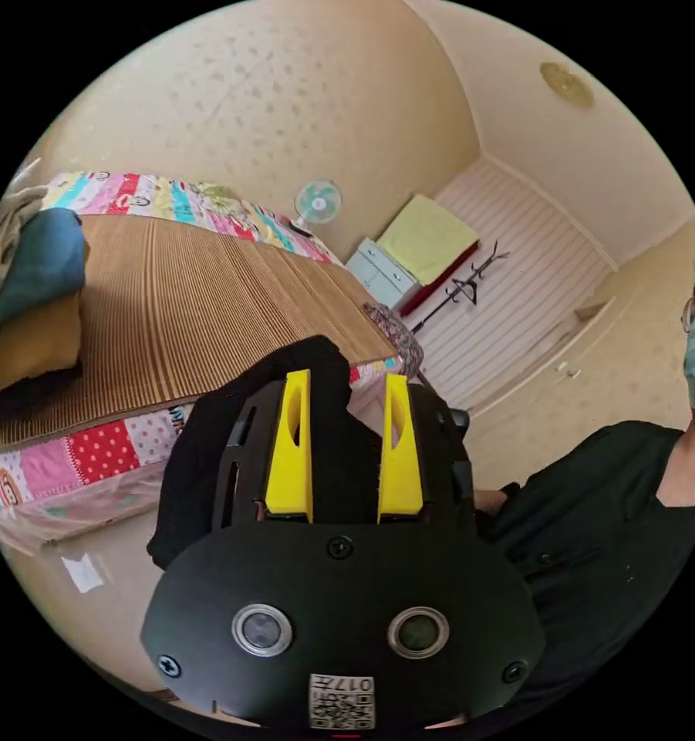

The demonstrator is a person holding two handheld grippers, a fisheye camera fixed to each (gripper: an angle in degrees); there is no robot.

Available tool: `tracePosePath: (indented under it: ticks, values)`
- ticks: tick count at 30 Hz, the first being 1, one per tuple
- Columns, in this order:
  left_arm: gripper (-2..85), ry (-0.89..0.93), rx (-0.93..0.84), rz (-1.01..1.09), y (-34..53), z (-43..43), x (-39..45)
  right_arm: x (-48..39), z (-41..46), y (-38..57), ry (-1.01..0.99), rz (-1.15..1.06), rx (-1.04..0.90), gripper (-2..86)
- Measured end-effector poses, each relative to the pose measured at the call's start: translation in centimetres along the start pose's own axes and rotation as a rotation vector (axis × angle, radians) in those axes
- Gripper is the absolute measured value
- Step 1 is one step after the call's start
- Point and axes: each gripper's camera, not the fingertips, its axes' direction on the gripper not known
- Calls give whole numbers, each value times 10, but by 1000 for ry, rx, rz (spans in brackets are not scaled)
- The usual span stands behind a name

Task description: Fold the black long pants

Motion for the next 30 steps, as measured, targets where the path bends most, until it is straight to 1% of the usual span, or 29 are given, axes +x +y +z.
tracePosePath:
  ticks: [2,4,5,7,8,9,10,11,12,14,16,17,19,20,22,23,25,26,28,29,30]
  values:
    - [135,-12,-76,0,-4,30,-1,2,-43,15,8,9,88,52]
    - [135,28,-79,6,3,45,0,8,-114,52,138,96,281,68]
    - [134,48,-77,3,11,53,0,11,-133,65,183,142,340,75]
    - [134,58,-82,-16,25,62,-3,36,-199,131,358,386,583,101]
    - [133,69,-86,-34,35,67,-6,45,-211,151,400,461,638,107]
    - [134,91,-87,-55,45,71,-10,67,-231,190,446,629,737,121]
    - [134,103,-88,-65,49,72,-11,90,-244,225,430,727,802,136]
    - [134,125,-89,-83,58,75,-15,103,-248,238,413,767,822,145]
    - [134,136,-92,-94,65,77,-17,127,-252,261,384,853,848,159]
    - [135,129,-101,-97,73,78,-18,158,-253,281,340,920,883,171]
    - [135,115,-111,-90,78,78,-18,197,-250,290,192,901,959,171]
    - [135,110,-114,-85,81,78,-20,205,-250,290,156,896,976,170]
    - [135,106,-116,-85,83,77,-24,229,-250,282,57,876,1035,125]
    - [136,105,-115,-85,84,77,-26,229,-251,276,58,869,1041,104]
    - [136,99,-108,-76,86,73,-28,204,-263,243,199,794,1006,44]
    - [136,92,-99,-62,87,69,-27,193,-268,234,234,749,1004,40]
    - [136,101,-86,-25,87,64,-23,153,-287,204,185,526,1043,30]
    - [137,130,-63,14,85,61,-20,144,-292,195,172,486,1039,29]
    - [139,163,-30,58,80,58,-16,102,-302,147,185,320,921,35]
    - [153,169,-14,79,74,57,-12,89,-302,133,198,278,879,39]
    - [166,168,2,103,68,56,-6,63,-299,107,214,191,798,49]
